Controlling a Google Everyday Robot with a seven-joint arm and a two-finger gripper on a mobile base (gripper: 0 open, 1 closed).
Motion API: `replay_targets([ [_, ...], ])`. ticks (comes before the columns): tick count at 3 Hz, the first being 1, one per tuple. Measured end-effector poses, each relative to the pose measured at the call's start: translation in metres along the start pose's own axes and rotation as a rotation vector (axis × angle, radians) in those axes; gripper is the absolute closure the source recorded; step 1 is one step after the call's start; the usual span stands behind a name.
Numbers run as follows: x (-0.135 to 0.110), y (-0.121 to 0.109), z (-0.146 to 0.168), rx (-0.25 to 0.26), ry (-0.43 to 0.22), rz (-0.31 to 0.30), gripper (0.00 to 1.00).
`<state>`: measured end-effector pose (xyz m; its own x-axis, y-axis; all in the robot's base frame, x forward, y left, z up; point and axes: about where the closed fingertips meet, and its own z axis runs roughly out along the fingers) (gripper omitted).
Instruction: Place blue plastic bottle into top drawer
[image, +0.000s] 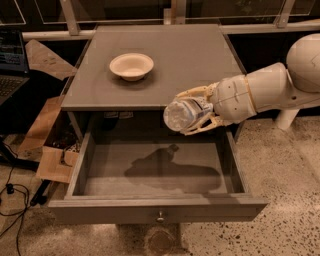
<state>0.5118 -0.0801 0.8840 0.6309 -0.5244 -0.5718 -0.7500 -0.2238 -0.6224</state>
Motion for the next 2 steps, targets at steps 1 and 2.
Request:
replay_targets([
  [1,0.0,0.022,0.006,0.042,-0.02,0.046,1.0],
  [2,0.013,0.048,0.01,0.083,0.026,0.086,1.0],
])
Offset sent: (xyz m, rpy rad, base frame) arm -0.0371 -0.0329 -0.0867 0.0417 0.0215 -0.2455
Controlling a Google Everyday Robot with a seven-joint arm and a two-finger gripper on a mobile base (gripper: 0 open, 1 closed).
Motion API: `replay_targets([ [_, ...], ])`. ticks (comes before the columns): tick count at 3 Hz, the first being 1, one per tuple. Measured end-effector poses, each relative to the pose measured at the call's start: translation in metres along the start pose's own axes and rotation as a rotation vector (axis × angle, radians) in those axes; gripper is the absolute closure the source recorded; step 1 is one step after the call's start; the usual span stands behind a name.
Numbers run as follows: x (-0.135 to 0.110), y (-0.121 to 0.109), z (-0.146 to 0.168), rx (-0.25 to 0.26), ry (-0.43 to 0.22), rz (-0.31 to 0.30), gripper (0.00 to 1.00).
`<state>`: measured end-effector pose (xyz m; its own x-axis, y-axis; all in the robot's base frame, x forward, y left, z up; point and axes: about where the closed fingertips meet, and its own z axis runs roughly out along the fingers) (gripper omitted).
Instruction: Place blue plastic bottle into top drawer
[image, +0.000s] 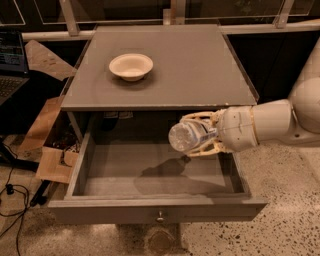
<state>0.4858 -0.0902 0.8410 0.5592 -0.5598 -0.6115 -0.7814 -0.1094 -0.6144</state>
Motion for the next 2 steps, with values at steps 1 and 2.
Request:
replay_targets([
  [1,0.04,0.022,0.006,0.044,0.068,0.022,1.0],
  [2,0.082,0.034,0.019,0.066,0.064,0.058,1.0],
])
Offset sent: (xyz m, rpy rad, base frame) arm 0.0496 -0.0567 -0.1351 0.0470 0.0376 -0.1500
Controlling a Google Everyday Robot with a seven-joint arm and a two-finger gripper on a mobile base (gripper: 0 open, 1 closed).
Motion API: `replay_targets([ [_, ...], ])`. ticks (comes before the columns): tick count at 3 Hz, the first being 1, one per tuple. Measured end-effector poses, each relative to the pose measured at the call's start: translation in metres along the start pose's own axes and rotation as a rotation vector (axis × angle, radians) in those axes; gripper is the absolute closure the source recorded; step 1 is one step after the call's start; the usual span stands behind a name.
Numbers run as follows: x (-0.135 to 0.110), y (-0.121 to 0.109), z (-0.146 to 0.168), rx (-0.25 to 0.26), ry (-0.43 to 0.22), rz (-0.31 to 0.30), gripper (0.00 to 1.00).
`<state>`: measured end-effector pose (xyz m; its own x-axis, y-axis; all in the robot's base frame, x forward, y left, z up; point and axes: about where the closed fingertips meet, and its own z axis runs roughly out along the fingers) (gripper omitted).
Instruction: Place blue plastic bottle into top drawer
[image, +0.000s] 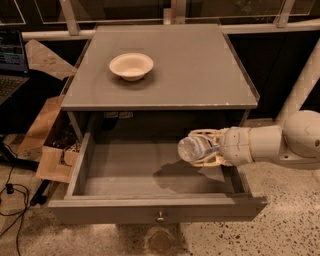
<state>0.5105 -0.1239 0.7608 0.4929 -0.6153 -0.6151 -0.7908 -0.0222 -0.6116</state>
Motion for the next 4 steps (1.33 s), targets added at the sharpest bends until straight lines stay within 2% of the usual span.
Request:
replay_targets([
  [1,0.033,0.007,0.02,-0.01,-0.028,0.039,1.0],
  [2,0.054,0.013,0.034,-0.03,-0.042,0.065,1.0],
  [3,0.056,0.014,0.035,-0.031,-0.044,0.068,0.82],
  [4,0.056,0.014,0.035,-0.031,-0.044,0.068,0.59],
])
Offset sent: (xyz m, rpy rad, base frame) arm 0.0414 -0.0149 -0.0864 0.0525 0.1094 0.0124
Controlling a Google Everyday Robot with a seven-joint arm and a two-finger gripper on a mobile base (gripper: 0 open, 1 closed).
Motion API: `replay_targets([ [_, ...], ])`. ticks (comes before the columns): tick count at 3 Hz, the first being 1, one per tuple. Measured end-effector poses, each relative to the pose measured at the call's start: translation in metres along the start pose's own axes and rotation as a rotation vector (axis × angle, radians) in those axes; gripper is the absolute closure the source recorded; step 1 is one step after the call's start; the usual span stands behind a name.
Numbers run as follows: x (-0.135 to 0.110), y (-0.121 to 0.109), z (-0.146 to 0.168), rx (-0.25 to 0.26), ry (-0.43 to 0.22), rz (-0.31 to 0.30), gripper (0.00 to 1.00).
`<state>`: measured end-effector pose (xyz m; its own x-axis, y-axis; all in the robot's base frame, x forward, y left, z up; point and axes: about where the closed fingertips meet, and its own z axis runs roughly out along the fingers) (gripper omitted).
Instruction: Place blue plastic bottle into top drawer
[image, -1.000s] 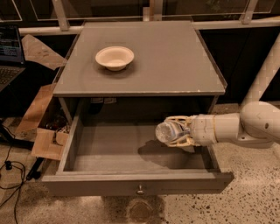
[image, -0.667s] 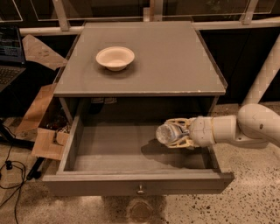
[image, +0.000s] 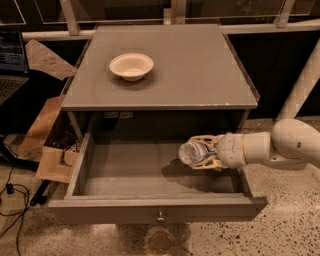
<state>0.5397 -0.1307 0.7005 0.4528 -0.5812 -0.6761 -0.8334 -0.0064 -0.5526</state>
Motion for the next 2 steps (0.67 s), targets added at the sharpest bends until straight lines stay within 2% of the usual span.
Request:
replay_targets([
  [2,0.0,0.0,0.0001,0.0,0.0,0.0,0.12],
])
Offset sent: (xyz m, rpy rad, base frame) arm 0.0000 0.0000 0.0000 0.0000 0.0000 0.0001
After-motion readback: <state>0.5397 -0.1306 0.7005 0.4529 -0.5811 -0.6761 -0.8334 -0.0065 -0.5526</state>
